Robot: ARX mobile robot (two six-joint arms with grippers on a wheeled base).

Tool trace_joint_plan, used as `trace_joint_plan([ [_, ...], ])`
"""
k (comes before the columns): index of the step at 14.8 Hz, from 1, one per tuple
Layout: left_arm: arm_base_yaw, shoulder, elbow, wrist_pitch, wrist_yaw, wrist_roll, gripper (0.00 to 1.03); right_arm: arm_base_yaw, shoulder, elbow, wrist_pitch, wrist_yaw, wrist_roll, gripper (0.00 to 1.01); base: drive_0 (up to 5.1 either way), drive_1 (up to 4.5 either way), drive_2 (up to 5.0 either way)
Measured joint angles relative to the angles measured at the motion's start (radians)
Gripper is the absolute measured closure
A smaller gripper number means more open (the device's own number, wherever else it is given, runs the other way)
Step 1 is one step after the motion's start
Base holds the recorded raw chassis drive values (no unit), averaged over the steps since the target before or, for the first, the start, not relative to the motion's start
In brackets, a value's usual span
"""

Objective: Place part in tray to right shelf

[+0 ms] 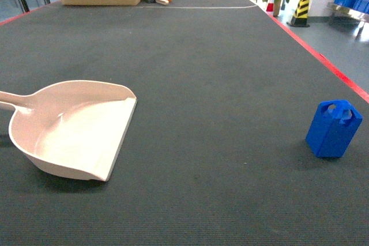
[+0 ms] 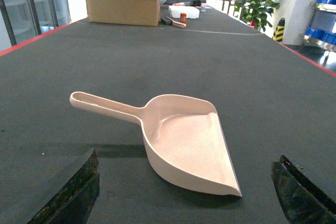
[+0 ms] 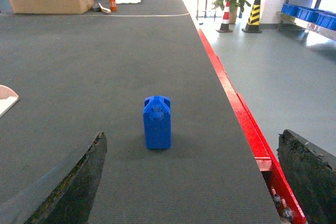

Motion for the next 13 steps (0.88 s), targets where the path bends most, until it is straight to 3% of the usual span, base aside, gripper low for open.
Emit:
trace_joint_plan([
  [13,0.0,0.0,0.0,0.0,0.0,0.0,0.05,0.0,0.0,0.0,0.0,0.0,0.0,0.03,0.0,0.0,0.0],
])
